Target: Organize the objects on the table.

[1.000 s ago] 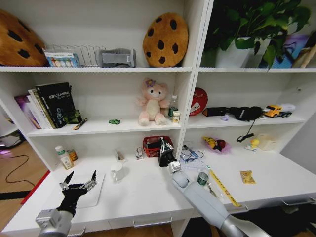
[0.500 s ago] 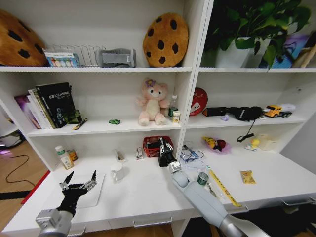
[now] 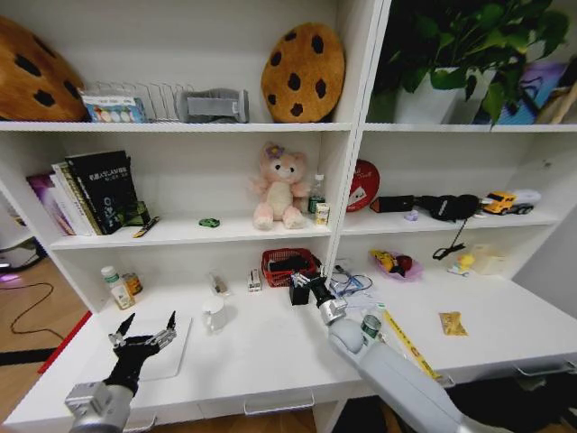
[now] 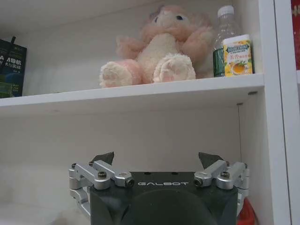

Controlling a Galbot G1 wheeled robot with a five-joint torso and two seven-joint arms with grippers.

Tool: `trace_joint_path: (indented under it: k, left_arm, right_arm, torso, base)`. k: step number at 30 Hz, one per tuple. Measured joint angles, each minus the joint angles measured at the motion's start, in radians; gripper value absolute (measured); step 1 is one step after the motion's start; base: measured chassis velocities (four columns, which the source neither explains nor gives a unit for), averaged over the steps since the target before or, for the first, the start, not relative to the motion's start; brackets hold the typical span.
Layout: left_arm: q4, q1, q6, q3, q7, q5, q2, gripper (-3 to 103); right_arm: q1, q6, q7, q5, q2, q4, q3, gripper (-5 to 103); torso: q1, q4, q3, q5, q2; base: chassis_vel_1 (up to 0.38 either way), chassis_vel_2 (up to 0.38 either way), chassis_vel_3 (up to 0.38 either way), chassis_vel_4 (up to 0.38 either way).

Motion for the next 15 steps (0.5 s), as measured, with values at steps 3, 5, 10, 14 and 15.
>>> trace_joint_path:
  k: [3,5,10,14,15]
  left_arm:
    - [0.0,0.0,0.0,0.0,0.0,0.0,0.0,100]
    - [0.0,0.0,0.0,0.0,0.0,0.0,0.0,100]
    - [0.0,0.0,0.0,0.0,0.0,0.0,0.0,100]
    - [0.0,0.0,0.0,0.0,0.0,0.0,0.0,100]
    - [0.0,0.0,0.0,0.0,0.0,0.0,0.0,100]
  right_arm:
    - [-0.072,-0.077,0.052,0.053,-0.054,0.107,0.041,100]
    - [-0.172,-0.193,0.142,0.158,-0.142,0.228,0.111,100]
    - [-0.389,-0.255,0.223,0.175,-0.244,0.343,0.274,100]
    - [-0.613,-0.225,0.213,0.003,-0.248,0.383,0.472,100]
    - [-0.688,-0.215,0.202,-0.04,-0.232,0.4,0.532,100]
  torso:
    - [0.0,-0.0001,0.0,0.0002,0.0]
    - [0.0,-0.0006,0.0,-0.0002,0.0]
    - [0.0,-0.0004,0.0,-0.0003,0.0]
    - [0.0,-0.0005,0.0,-0.0002,0.0]
    - [0.0,-0.0002,0.0,0.0,0.0]
  base:
    - [0.0,0.0,0.0,0.0]
    - [0.0,0.0,0.0,0.0]
    - [0.0,0.0,0.0,0.0]
    - [0.0,0.0,0.0,0.0]
    - [0.0,0.0,0.0,0.0]
